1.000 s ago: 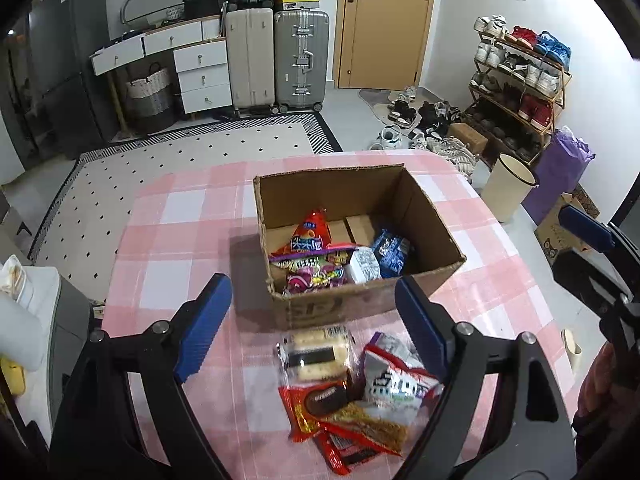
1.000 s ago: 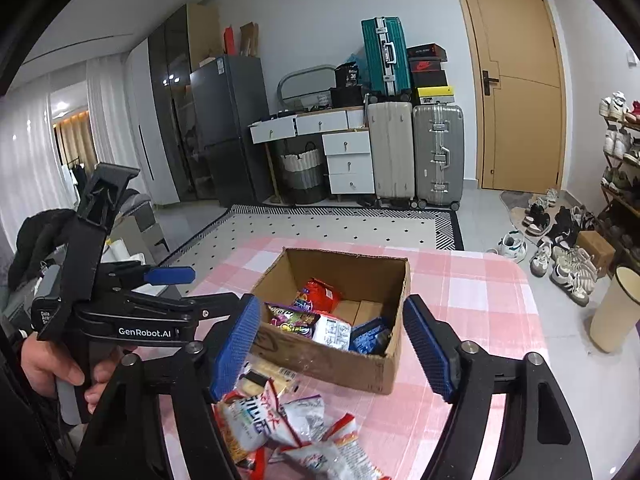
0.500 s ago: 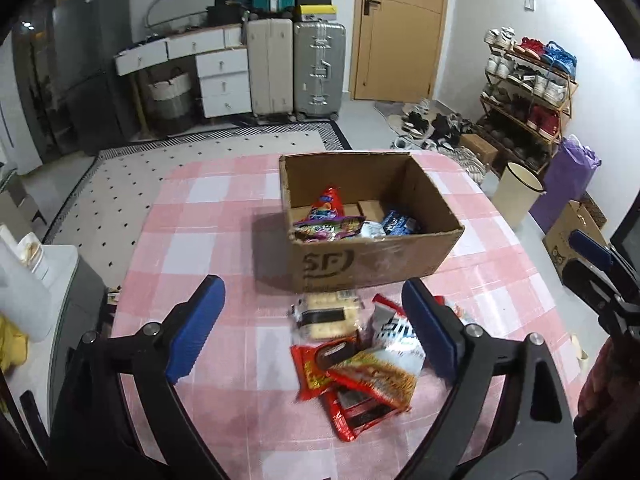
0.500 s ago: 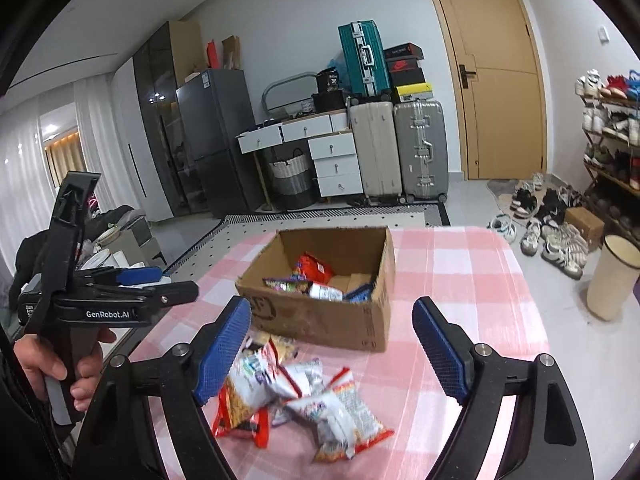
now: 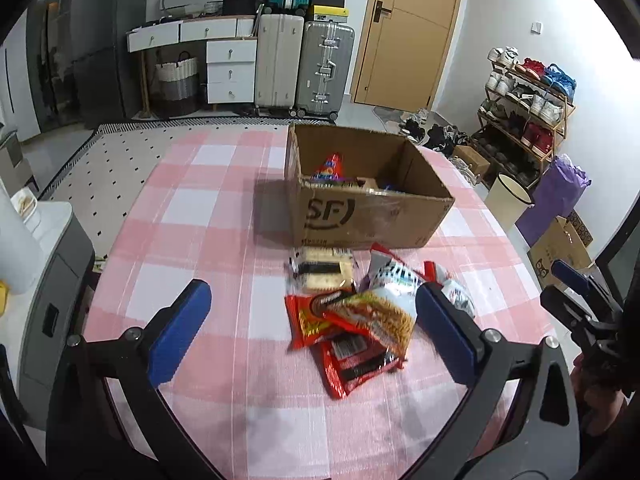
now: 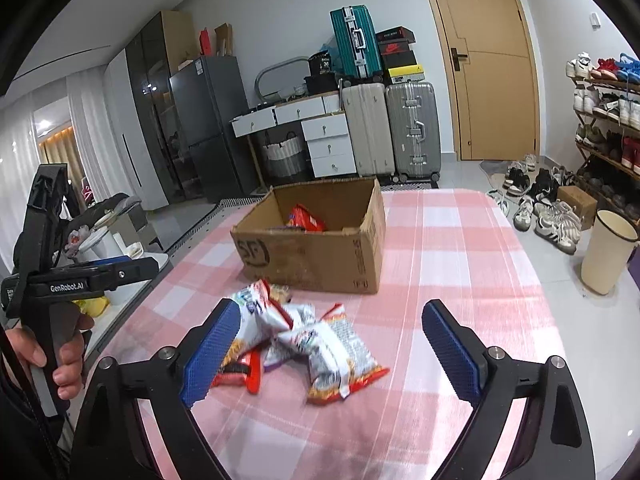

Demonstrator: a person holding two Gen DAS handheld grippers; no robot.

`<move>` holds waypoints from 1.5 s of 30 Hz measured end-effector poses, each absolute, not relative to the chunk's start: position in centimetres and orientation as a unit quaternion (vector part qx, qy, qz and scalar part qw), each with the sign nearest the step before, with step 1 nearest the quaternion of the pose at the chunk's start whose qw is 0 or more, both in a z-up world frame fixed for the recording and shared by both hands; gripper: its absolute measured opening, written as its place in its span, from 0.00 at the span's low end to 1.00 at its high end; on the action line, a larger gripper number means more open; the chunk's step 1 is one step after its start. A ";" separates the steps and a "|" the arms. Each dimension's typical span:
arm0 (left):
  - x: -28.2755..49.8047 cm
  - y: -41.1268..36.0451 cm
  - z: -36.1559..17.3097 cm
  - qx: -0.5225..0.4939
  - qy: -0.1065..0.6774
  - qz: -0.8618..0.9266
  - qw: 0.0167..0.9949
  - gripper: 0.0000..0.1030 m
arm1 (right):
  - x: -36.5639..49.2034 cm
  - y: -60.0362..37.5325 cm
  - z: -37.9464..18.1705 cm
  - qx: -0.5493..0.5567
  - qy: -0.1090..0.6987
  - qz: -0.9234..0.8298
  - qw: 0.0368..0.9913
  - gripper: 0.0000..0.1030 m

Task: Organize snacks
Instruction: 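Withdraw both tools from the box back over the snack pile, then grasp the white noodle snack bag with the right tool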

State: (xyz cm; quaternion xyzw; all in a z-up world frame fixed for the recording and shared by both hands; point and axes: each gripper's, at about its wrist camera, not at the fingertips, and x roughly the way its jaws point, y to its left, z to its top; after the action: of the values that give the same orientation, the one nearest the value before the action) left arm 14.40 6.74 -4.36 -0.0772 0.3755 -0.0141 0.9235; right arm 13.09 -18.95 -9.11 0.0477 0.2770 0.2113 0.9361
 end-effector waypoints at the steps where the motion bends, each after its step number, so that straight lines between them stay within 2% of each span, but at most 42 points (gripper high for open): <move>1: 14.1 6.8 -4.6 -0.080 0.376 -0.017 0.923 0.99 | 13.0 -18.9 -9.5 0.048 0.280 0.209 0.936 0.92; 23: 11.8 8.0 -12.4 -0.131 0.419 -0.039 0.898 0.99 | 13.0 -17.3 -15.3 0.054 0.350 0.199 0.914 0.93; 45: 13.9 8.1 -15.5 -0.140 0.436 -0.061 0.887 0.99 | 19.4 -16.5 -18.2 0.040 0.391 0.202 0.897 0.93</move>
State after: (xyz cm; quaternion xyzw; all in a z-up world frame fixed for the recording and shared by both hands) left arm 13.89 8.12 -15.51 -0.1397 0.4357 -0.0611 0.8871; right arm 19.39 -16.52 -18.20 0.0398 0.3909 0.2024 0.8970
